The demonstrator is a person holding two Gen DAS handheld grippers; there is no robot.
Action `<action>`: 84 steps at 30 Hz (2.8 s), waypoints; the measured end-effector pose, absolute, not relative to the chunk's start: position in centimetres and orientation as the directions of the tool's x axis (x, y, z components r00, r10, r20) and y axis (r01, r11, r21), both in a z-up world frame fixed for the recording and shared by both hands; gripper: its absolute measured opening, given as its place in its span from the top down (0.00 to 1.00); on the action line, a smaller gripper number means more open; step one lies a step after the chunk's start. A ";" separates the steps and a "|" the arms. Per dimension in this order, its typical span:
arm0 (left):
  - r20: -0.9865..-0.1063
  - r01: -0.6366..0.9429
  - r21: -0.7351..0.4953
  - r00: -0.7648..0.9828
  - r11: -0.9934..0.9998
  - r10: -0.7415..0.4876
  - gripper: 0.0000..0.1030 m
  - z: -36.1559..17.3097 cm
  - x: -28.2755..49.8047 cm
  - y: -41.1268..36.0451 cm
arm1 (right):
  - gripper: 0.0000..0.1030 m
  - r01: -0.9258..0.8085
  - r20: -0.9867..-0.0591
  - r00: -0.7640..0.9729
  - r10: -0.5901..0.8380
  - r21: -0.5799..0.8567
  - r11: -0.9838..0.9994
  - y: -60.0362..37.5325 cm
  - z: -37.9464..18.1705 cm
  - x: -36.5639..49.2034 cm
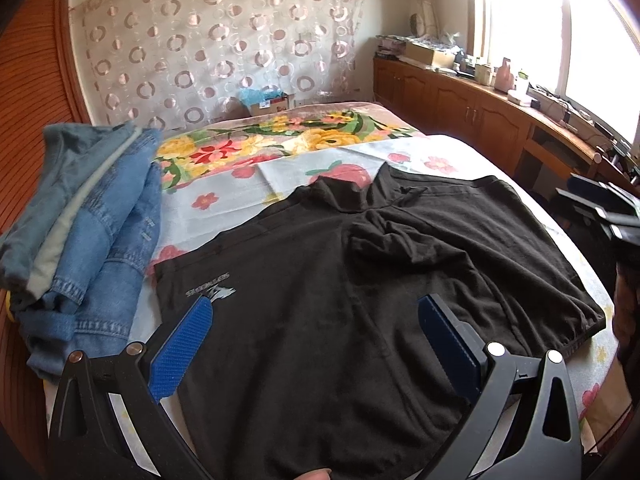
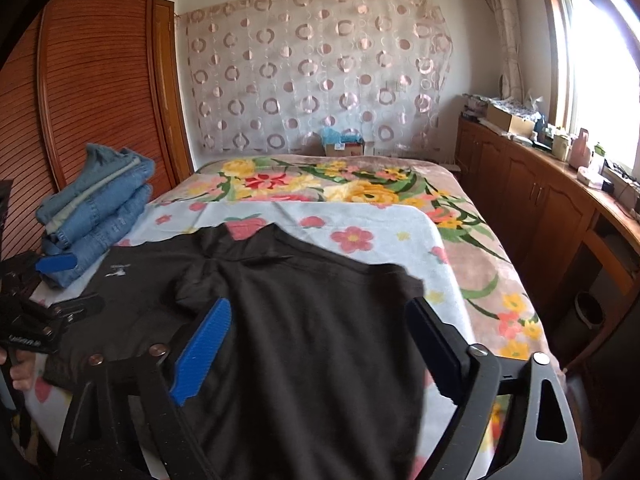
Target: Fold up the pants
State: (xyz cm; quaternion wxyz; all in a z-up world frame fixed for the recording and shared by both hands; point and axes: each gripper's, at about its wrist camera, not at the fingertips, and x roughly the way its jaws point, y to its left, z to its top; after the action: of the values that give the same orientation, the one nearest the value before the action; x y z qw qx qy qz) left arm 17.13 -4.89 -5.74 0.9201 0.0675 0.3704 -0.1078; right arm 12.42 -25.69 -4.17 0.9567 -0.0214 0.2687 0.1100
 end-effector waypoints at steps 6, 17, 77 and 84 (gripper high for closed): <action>-0.712 0.285 0.027 0.678 0.958 -0.182 0.00 -6.2 17.5 -5.9 | 0.36 -0.219 -0.582 0.791 0.190 0.020 0.975 -28.6 -3.9 16.1; -0.739 0.291 0.016 0.648 0.957 -0.185 0.00 -7.6 17.3 -5.8 | 0.64 -0.179 -0.741 0.632 0.227 0.145 0.973 -32.6 -4.1 20.2; -0.740 0.167 -0.047 0.657 0.985 -0.147 0.71 -10.9 6.2 4.2 | 0.54 -0.199 -0.664 0.735 0.140 -0.013 0.980 -32.3 -1.6 -0.6; -0.720 0.188 -0.056 0.672 0.980 -0.170 0.93 -10.0 6.1 3.5 | 0.51 -0.195 -0.660 0.738 0.139 -0.012 0.981 -32.0 -1.6 -0.4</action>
State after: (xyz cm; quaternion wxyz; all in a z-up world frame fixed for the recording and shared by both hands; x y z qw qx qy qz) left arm 6.11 3.52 -9.97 0.9143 0.0113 0.3927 -0.0981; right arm -0.44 -31.95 -1.65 0.9313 -0.0400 0.3507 0.0896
